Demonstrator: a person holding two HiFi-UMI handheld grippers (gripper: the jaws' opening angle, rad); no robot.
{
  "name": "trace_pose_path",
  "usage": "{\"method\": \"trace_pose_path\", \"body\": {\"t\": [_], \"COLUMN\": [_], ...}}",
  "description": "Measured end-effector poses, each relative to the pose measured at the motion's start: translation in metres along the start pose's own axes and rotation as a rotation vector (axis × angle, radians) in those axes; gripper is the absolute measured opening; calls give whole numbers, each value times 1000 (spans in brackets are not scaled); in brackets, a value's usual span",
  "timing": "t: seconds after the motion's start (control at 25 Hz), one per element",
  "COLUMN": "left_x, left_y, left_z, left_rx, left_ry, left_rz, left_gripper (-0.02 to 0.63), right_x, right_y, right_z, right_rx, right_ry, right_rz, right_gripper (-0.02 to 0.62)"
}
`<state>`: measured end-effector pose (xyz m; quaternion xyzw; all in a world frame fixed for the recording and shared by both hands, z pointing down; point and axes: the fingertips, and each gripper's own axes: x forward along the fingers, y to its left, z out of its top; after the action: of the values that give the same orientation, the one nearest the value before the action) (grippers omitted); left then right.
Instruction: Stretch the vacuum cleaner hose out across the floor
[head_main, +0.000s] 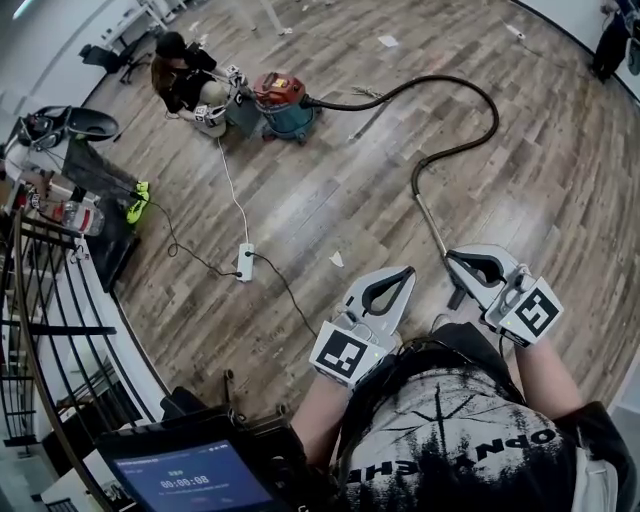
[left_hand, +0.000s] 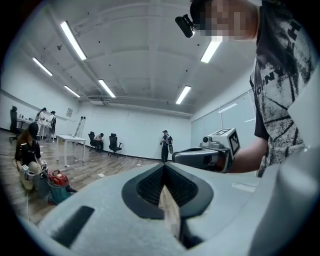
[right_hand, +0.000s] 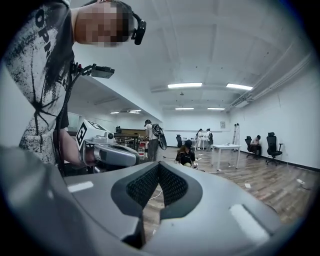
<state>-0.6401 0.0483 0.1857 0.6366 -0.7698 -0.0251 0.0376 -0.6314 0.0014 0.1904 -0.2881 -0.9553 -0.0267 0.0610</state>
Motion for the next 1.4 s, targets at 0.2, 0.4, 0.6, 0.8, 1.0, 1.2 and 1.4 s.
{"method": "trace_pose_path", "body": {"t": [0.2,0.4,0.6,0.8,1.0,1.2,1.4], "left_x": [19,72,140,205,263,309,344], "left_y": [22,41,45,47,41,46,83], "left_z": [3,14,2,-21,-39,-58,-71], "left_rx": [-26,-17,-25,-32,-35,-37,-33], "left_ry": [-3,-6,71,172,222,241,254], "left_rz": [3,-6,-24,-93,-228,-377,-538], "left_gripper": [0,0,0,0,0,0,0], "right_x": [9,6,-14,-50,-88,-103,-83], "right_y": [-44,-105,-163,-218,-258,-286,-322], "right_z": [6,8,-2,-29,-65,-95,-115], "right_rx": [-8,12,-35,-42,11,42,81], "right_ry": [-7,-37,-84,-88,-46,35,135], "right_rz": [-33,-42,-26,-89,-224,-362,-497], "right_gripper": [8,8,8,8,8,8,8]}}
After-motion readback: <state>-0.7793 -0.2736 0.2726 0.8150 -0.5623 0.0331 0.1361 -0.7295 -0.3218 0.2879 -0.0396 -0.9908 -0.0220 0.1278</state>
